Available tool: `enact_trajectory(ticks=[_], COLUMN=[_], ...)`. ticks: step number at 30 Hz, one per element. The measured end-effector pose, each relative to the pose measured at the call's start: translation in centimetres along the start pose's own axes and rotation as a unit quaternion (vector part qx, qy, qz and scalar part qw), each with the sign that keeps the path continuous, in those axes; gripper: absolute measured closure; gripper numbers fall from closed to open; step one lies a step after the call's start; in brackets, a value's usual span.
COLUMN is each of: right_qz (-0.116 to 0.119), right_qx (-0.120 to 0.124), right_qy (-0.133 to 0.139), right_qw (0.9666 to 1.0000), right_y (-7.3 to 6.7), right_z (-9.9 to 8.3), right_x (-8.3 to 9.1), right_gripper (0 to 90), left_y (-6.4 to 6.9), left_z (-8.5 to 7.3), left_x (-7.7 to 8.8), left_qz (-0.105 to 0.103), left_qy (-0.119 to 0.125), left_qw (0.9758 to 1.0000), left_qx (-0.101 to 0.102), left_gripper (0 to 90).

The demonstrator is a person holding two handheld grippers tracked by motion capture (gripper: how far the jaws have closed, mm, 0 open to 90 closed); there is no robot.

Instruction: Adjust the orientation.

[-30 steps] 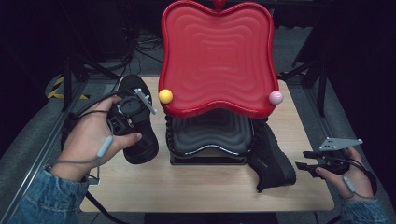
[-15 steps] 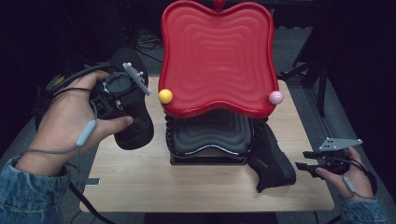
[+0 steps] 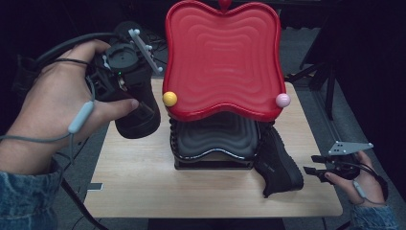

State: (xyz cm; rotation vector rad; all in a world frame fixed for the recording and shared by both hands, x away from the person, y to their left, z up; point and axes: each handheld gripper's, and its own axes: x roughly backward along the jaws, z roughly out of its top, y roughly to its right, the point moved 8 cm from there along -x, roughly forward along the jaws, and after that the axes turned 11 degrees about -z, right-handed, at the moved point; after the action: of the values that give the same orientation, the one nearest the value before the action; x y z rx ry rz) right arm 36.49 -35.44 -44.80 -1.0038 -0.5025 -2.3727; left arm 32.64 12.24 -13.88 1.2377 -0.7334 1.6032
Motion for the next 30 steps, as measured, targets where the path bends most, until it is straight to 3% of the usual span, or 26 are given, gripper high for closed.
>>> enact_trajectory(ticks=[6,11,19,30], right_qz=[-0.002,-0.004,-0.007,-0.002], right_qx=[-0.003,-0.005,-0.008,-0.004], right_qy=[0.000,0.003,0.011,0.015], right_qw=[1.0000,1.0000,0.9999,0.9999], right_y=[0.2,0.2,0.4,0.4], right_z=[-0.3,-0.5,-0.6,-0.6], right_x=[0.2,0.6,1.5,1.7], right_gripper=[43.2,43.1,43.1,42.7], left_y=[0.7,1.5,2.0,1.2], left_z=[1.5,3.2,6.3,10.1], left_x=[1.6,2.1,1.5,0.0], left_qz=[0.017,0.020,0.008,0.008], left_qy=[0.008,0.004,0.004,0.014], left_qw=[0.9998,0.9988,0.9969,0.9949], left_qx=[-0.011,-0.044,-0.078,-0.099], left_gripper=[86.8,86.8,86.8,86.8])
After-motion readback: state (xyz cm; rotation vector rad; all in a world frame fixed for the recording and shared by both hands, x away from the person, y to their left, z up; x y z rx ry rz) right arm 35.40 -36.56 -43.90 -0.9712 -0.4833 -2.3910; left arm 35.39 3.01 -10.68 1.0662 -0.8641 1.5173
